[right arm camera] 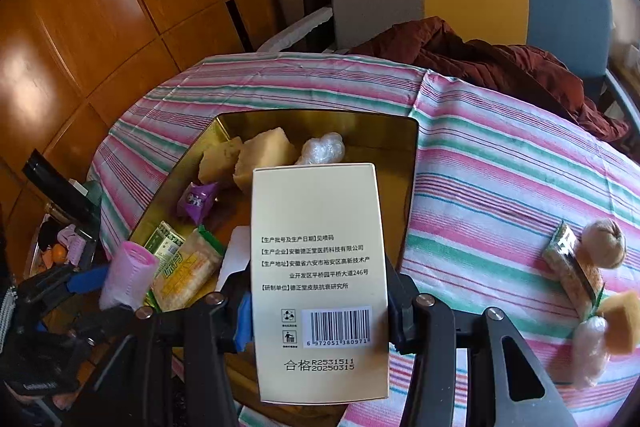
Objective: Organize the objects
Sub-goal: 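Carry the pink roller and white box to the gold tray and release them, then withdraw both grippers from the tray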
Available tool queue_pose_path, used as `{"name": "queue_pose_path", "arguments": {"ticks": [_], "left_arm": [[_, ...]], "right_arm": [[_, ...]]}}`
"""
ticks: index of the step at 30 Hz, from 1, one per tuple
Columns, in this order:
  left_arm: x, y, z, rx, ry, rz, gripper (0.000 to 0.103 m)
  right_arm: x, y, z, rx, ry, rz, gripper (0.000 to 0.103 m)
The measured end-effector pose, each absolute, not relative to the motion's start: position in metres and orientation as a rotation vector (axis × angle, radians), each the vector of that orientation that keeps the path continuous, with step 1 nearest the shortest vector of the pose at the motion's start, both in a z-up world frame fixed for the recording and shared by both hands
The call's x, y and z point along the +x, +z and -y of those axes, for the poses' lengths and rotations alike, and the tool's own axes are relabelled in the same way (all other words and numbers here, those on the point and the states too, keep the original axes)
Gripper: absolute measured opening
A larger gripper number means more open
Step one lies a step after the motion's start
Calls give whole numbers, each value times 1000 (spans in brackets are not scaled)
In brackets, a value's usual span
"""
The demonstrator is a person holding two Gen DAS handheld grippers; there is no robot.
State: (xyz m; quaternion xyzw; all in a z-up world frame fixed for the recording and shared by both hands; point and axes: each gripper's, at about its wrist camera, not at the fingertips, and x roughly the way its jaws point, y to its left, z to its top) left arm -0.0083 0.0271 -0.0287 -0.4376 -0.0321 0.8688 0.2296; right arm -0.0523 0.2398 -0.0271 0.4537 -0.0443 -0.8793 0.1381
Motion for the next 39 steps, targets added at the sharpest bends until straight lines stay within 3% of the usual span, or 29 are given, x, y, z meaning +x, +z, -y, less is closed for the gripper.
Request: {"name": "queue_pose_path", "arguments": {"ticks": [3, 7, 9, 20, 24, 39], "left_arm": [[-14, -38, -28, -1268, 2379, 78, 59], [-12, -44, -23, -1306, 2367, 73, 61], [-11, -44, -21, -1305, 2366, 73, 65], [-13, -27, -1, -1255, 2437, 201, 64], [-11, -23, 0, -1245, 2448, 208, 64], [-12, -17, -2, -1234, 2527, 180, 64]], "right_arm": [[-66, -29, -236, 1299, -2554, 96, 52], [-88, -34, -242, 1309, -2596, 159, 74], [-92, -34, -247, 1326, -2626, 192, 76], [-49, -30, -226, 1265, -2558, 84, 75], [-35, -38, -219, 1307, -2442, 89, 67], [-83, -57, -229, 1394, -2447, 168, 74]]}}
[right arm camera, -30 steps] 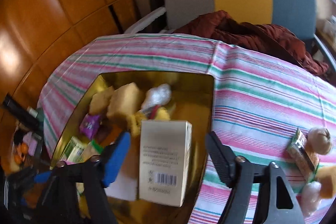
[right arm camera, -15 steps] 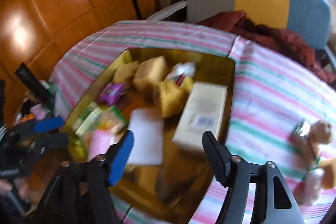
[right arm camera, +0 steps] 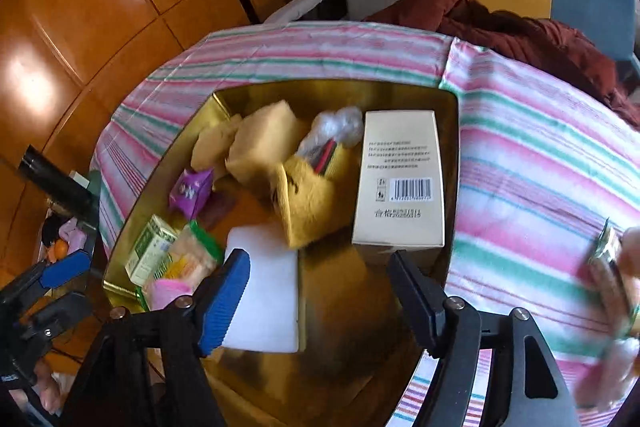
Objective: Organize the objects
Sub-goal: 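Withdraw both grippers from the tray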
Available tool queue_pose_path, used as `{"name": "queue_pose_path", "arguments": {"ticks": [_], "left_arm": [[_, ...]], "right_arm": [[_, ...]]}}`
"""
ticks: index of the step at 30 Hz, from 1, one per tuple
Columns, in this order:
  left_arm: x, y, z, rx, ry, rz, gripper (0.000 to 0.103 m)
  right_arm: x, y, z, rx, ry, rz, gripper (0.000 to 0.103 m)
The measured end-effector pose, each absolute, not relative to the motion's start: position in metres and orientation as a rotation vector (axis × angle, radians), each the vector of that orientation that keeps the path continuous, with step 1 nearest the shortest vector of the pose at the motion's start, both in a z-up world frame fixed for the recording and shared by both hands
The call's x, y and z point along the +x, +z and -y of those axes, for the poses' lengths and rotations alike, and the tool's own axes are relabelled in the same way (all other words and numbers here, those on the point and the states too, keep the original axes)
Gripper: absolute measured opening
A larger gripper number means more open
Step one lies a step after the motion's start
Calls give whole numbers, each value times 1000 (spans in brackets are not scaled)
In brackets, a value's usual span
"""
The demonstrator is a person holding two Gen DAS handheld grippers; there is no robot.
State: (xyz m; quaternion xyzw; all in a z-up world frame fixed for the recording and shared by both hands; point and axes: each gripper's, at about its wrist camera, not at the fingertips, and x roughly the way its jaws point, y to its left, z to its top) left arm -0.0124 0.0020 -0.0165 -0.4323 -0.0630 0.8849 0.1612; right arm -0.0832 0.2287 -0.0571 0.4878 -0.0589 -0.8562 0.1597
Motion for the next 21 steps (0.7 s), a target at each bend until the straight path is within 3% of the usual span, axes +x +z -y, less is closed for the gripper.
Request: {"name": "queue_pose_path", "arguments": {"ticks": [12, 21], "left_arm": [[-12, 0, -4, -1177, 2746, 59, 64], [-6, 10, -16, -1115, 2800, -11, 64]], "right_arm": [[-37, -23, -208, 1248, -2574, 36, 91], [-16, -8, -209, 1183, -2674, -2, 98]]}}
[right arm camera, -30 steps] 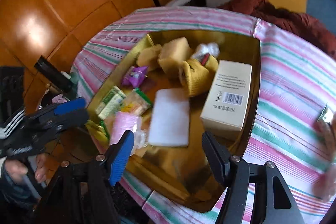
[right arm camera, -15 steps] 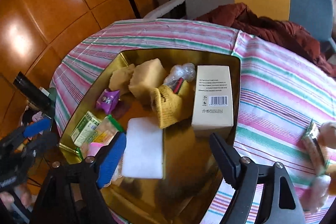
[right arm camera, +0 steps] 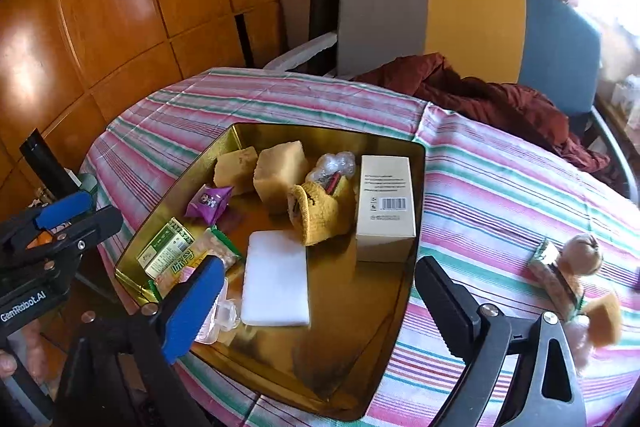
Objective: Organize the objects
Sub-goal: 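Withdraw both grippers from the tray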
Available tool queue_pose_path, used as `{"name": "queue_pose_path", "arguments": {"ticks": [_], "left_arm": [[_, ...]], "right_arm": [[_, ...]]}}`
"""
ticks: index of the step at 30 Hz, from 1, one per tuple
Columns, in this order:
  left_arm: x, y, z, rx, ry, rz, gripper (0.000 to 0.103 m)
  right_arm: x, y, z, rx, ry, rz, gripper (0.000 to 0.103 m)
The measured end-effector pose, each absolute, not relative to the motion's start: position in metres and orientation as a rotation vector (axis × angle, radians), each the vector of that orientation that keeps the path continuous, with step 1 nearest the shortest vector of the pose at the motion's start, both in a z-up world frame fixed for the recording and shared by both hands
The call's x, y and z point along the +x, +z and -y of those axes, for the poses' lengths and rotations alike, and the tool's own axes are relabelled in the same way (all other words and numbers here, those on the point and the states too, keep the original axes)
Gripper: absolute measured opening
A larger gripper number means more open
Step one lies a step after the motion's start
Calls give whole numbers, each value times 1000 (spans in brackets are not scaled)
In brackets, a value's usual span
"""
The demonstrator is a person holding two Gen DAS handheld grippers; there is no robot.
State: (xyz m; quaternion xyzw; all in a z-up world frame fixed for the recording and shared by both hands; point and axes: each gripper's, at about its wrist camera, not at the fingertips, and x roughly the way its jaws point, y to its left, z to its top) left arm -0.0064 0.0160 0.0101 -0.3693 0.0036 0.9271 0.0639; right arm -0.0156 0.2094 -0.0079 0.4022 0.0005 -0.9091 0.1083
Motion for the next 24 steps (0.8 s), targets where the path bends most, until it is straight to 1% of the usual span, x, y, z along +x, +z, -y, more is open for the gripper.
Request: {"name": "queue_pose_path", "arguments": {"ticks": [6, 24], "left_arm": [[-3, 12, -30, -1101, 2774, -56, 64], [-4, 10, -72, -1099, 2683, -174, 64]], "right_arm": [[-3, -5, -216, 1165, -2726, -15, 99], [18, -6, -264, 1175, -2846, 38, 99]]}}
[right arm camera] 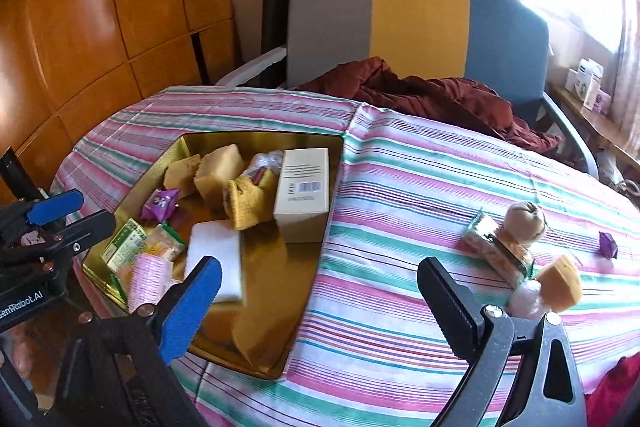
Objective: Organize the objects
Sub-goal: 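Withdraw both grippers from the tray, then move both grippers toward the remaining bun and sponge items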
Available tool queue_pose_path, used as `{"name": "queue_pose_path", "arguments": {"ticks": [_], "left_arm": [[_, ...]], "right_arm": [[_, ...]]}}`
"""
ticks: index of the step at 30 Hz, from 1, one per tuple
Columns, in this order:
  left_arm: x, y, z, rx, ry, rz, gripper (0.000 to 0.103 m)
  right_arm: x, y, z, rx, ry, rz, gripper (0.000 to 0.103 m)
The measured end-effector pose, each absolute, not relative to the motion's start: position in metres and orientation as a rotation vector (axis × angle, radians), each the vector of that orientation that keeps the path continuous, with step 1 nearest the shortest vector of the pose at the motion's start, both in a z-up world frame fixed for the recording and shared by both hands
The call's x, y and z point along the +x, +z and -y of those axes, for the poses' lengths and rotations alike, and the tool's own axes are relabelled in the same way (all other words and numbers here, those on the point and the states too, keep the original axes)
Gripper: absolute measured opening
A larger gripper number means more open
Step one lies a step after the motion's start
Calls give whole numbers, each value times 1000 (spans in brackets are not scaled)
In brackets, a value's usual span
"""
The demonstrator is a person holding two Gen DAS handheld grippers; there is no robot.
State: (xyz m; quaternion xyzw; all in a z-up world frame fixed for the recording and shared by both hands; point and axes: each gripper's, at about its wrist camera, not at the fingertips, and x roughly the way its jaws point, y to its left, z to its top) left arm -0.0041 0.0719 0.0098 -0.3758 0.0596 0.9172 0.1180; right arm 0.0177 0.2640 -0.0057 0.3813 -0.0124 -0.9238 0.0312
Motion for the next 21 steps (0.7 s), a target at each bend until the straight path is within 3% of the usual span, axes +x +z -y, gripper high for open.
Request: {"name": "queue_pose_path", "arguments": {"ticks": [21], "left_arm": [[-8, 14, -164, -1029, 2470, -303, 64]], "right_arm": [[40, 21, -434, 1213, -3220, 186, 99]]}}
